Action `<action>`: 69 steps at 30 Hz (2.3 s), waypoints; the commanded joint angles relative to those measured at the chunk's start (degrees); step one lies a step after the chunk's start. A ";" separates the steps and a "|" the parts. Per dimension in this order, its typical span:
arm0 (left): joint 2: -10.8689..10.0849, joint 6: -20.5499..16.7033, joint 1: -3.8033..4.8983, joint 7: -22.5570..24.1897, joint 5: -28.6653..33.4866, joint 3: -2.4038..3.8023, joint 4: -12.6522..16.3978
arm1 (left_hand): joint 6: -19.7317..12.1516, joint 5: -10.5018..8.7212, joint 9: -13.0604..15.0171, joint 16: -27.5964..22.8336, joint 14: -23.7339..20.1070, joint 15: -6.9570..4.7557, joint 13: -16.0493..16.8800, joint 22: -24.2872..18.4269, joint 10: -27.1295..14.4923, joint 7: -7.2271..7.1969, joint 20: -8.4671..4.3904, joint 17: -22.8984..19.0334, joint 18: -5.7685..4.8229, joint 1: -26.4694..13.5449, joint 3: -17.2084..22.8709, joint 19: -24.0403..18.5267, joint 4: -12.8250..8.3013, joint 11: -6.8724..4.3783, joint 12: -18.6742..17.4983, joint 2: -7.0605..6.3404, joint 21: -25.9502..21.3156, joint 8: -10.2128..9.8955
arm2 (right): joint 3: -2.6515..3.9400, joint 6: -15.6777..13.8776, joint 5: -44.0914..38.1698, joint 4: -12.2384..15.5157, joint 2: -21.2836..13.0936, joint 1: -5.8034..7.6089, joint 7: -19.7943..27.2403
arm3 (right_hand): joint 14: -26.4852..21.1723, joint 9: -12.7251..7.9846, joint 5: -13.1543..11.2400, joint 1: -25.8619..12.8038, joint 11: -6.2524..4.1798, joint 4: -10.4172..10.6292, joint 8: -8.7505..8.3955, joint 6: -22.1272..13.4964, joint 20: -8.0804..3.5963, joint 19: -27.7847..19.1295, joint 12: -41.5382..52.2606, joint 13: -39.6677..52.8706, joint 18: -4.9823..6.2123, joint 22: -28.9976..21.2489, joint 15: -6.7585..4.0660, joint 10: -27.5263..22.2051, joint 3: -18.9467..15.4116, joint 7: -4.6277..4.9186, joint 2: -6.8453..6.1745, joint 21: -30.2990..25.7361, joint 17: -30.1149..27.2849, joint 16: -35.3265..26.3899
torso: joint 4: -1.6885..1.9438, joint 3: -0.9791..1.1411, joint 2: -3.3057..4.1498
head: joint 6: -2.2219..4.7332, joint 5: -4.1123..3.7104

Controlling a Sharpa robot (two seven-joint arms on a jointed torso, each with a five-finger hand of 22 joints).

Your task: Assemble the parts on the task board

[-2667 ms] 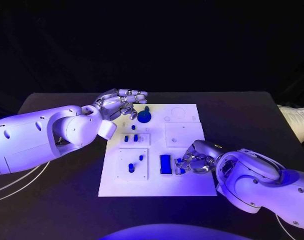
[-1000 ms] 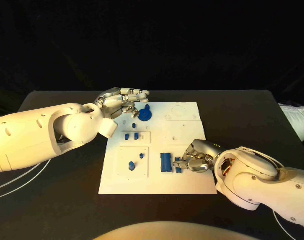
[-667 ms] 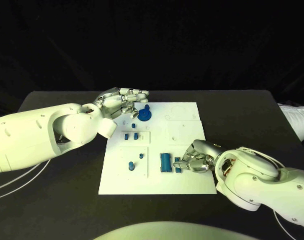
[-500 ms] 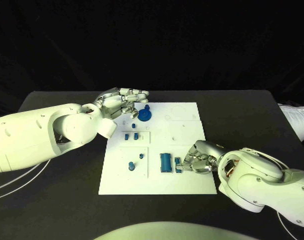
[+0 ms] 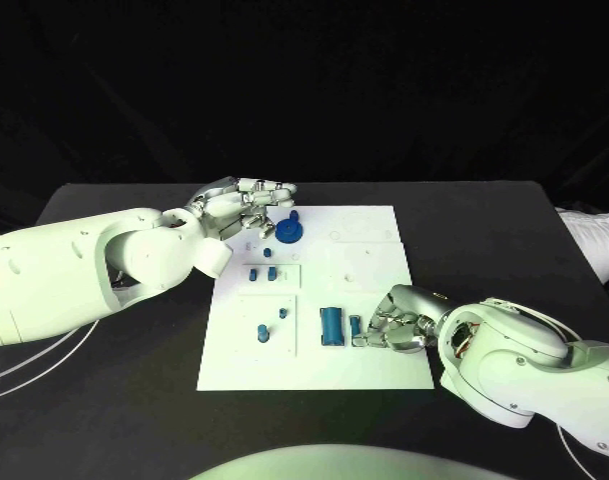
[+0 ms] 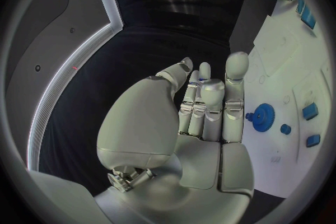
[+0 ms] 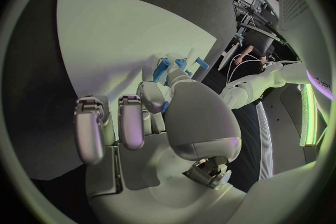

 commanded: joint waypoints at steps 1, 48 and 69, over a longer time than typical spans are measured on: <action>0.10 1.14 0.01 0.04 -0.48 0.02 0.06 | 0.06 0.16 0.07 -0.19 -0.35 -0.23 0.07 -0.08 -0.29 -0.42 -0.06 -0.05 0.40 -0.33 -0.26 -0.25 0.12 0.00 0.31 0.43 -0.20 0.34 | 0.00 1.36 0.31 -0.36 0.21 -0.07 0.36 | 4.23 0.09 -0.29 0.61 0.20 0.02 0.03 0.08 -0.23 3.77 0.00 0.11 -0.26 11.75 -0.17 0.13 -0.55 0.05 0.38 -0.16 5.28 -0.06 | 0.02 -0.03 0.05 | -0.06 -0.04; 1.65 -11.17 -1.46 9.69 2.06 -0.89 -1.58 | -0.33 0.03 -0.10 -23.59 -20.16 2.23 -1.30 -11.66 -2.76 0.03 2.00 -21.77 1.48 0.26 -0.83 -17.65 0.69 1.29 0.48 0.51 -21.00 1.67 | 0.84 -4.24 56.30 -18.79 2.25 7.90 45.71 | -9.33 -6.14 1.91 14.11 4.78 -7.39 -5.79 -10.08 3.25 -19.94 -30.71 -22.22 8.17 -22.23 3.79 -20.70 -1.99 5.27 5.61 -34.10 -28.28 -32.54 | -0.92 -1.94 -4.06 | 5.00 -1.19; 4.34 -15.54 -3.04 10.91 1.30 -0.55 -4.16 | -27.31 -2.93 -3.94 -59.29 -46.59 3.52 -9.74 -42.23 -31.23 -4.59 1.50 -38.77 -2.43 -34.95 -11.19 -50.14 0.34 -0.31 -11.26 5.88 -41.71 -6.31 | 2.17 -6.61 64.52 -29.01 7.22 7.41 52.01 | -51.83 -21.31 -7.30 -21.70 5.22 -12.07 -9.51 -35.43 4.20 -55.81 -61.55 -65.09 4.93 -60.52 4.21 -46.24 4.11 2.22 2.73 -77.62 -63.62 -76.14 | 0.57 -1.29 -5.93 | 8.65 -1.92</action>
